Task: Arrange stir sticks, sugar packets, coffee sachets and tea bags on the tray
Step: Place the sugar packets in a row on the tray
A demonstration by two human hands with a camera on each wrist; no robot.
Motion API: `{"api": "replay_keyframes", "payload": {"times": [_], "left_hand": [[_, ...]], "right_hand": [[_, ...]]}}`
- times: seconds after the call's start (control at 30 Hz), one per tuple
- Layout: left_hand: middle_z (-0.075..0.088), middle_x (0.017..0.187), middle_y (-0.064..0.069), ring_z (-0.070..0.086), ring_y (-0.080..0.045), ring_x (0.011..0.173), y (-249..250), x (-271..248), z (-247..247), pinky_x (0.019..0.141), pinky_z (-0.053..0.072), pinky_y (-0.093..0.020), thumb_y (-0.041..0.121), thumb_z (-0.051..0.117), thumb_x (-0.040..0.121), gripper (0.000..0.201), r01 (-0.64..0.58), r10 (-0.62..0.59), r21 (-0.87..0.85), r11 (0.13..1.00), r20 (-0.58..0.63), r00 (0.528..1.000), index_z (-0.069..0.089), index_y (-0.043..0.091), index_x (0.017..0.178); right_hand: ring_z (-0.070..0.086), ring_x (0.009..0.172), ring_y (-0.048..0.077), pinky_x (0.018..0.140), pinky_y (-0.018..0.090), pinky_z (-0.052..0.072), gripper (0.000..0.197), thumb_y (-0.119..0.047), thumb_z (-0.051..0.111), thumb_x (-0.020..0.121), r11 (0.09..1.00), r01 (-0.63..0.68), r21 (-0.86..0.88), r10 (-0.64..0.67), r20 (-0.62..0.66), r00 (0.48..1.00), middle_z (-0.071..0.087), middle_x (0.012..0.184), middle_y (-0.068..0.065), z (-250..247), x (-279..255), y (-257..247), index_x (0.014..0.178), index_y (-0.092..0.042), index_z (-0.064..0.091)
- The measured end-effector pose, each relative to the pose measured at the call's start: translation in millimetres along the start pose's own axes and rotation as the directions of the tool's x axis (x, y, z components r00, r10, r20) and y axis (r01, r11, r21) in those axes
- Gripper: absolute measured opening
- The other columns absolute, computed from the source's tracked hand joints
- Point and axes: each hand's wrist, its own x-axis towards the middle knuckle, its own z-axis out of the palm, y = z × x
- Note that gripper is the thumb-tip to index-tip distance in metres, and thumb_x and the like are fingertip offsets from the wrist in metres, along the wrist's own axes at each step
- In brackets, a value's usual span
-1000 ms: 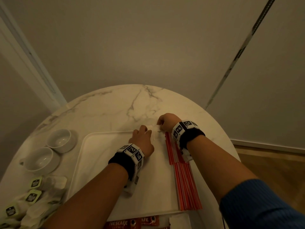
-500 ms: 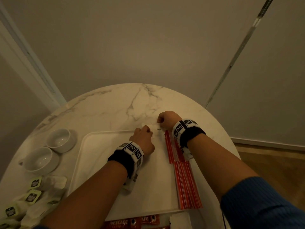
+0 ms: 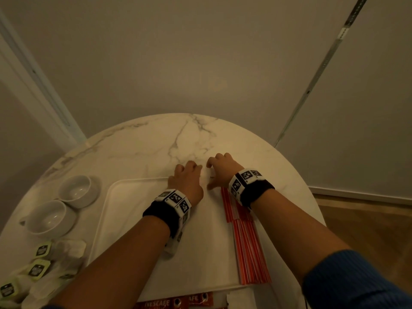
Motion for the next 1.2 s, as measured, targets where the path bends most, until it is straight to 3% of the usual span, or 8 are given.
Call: {"api": "replay_keyframes", "payload": {"times": [0.1,0.23,0.43,0.63,0.97,1.2], "left_hand": [[0.029,0.142,0.004,0.03,-0.027,0.123,-6,13,-5,0.092,0.038,-0.043,0.037,0.052,0.09,0.062,0.04,-0.039,0.061,0.997,-0.012,0.999,0.025,0.027,0.145],[0.037,0.138,0.004,0.029,-0.028,0.124,-9,25,-1,0.092,0.035,-0.044,0.049,0.054,0.088,0.06,-0.005,0.001,0.126,0.992,0.033,0.999,0.033,0.029,0.14],[0.04,0.133,0.003,0.029,-0.028,0.123,-11,33,2,0.092,0.033,-0.046,0.046,0.056,0.087,0.051,-0.017,0.013,0.119,0.993,0.031,0.999,0.042,0.03,0.133],[0.04,0.133,0.002,0.028,-0.029,0.125,-12,32,5,0.094,0.033,-0.048,0.048,0.055,0.087,0.054,0.016,-0.023,0.113,0.993,0.053,0.998,0.041,0.03,0.135],[0.035,0.138,-0.003,0.025,-0.031,0.128,-14,35,5,0.098,0.031,-0.051,0.049,0.053,0.088,0.066,0.034,-0.046,0.113,0.993,0.107,0.993,0.022,0.038,0.145],[0.023,0.144,-0.002,0.023,-0.027,0.13,-10,27,-9,0.099,0.032,-0.047,0.047,0.059,0.085,0.081,0.055,-0.056,0.025,0.998,0.052,0.997,0.011,0.036,0.149]], "right_hand": [[0.039,0.117,0.025,0.092,0.038,0.045,0.07,-0.048,0.078,0.071,0.999,0.005,-0.041,-0.006,-0.005,1.0,0.051,0.124,0.003,0,1,-2,0.128,-0.023,0.046],[0.041,0.119,0.027,0.092,0.039,0.043,0.067,-0.045,0.074,0.076,0.997,0.0,-0.08,0.0,-0.007,1.0,0.053,0.125,0.003,0,4,-1,0.133,-0.024,0.045],[0.042,0.119,0.027,0.093,0.04,0.041,0.065,-0.044,0.072,0.078,0.997,-0.006,-0.08,0.006,0.005,1.0,0.054,0.125,0.004,3,8,1,0.134,-0.026,0.044],[0.042,0.119,0.028,0.093,0.04,0.04,0.066,-0.044,0.074,0.076,0.997,-0.002,-0.079,0.003,0.006,1.0,0.053,0.125,0.004,4,9,2,0.134,-0.029,0.045],[0.041,0.121,0.027,0.094,0.04,0.041,0.071,-0.044,0.073,0.077,0.997,0.012,-0.081,-0.009,0.031,0.999,0.05,0.128,0.003,6,10,3,0.139,-0.032,0.041],[0.042,0.123,0.028,0.099,0.043,0.042,0.08,-0.046,0.076,0.074,0.999,-0.023,0.037,0.024,-0.008,1.0,0.047,0.133,0.004,-8,0,4,0.143,-0.03,0.037]]}}
